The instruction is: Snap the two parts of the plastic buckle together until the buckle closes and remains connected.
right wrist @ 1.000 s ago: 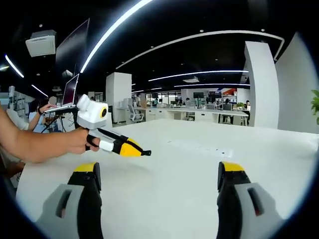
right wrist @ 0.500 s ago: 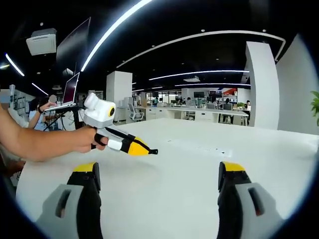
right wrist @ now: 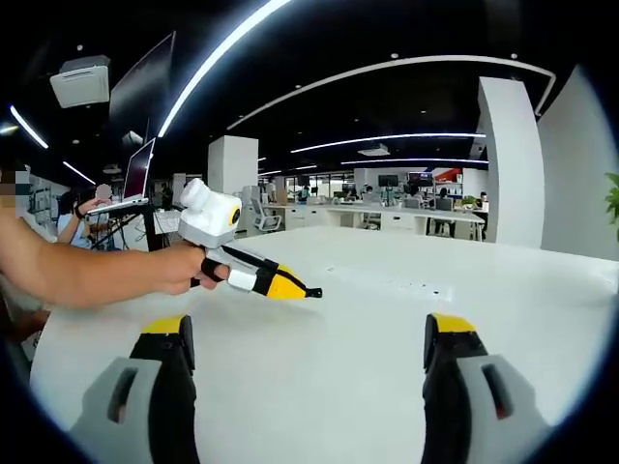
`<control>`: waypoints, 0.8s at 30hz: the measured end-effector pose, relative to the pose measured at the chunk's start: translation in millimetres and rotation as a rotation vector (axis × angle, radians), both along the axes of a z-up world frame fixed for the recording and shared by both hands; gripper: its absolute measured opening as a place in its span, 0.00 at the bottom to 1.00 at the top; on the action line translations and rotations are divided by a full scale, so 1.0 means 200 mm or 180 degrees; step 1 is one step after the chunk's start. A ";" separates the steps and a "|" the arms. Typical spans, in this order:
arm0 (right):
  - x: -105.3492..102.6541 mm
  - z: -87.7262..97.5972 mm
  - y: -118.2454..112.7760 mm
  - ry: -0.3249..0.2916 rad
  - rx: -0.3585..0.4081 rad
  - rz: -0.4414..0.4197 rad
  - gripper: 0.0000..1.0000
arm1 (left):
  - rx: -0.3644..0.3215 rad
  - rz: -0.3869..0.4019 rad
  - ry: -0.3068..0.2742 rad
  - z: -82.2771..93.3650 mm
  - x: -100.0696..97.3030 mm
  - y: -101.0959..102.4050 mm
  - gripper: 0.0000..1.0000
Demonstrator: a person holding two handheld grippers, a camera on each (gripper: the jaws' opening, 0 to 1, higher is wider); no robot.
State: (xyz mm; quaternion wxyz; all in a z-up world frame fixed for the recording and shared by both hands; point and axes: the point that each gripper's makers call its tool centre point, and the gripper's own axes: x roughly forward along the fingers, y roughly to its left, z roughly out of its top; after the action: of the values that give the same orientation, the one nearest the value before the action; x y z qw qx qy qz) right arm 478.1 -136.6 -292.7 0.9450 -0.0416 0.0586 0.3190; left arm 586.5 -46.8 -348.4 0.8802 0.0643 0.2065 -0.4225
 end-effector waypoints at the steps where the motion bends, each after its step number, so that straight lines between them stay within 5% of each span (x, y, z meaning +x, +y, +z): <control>1: 0.00 0.00 0.00 -0.0001 -0.0005 0.0000 0.99 | 0.0010 0.0002 -0.0012 0.00 0.01 -0.01 0.10; 24: -0.01 -0.01 0.02 0.0020 0.0010 0.0045 0.97 | -0.0073 0.0080 0.0038 0.02 0.14 -0.05 0.10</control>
State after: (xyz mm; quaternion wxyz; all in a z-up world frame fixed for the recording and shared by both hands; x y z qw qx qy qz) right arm 475.4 -133.5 -294.1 0.9426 -0.0395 0.0608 0.3259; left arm 614.1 -57.6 -344.6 0.8848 0.0490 0.2078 -0.4141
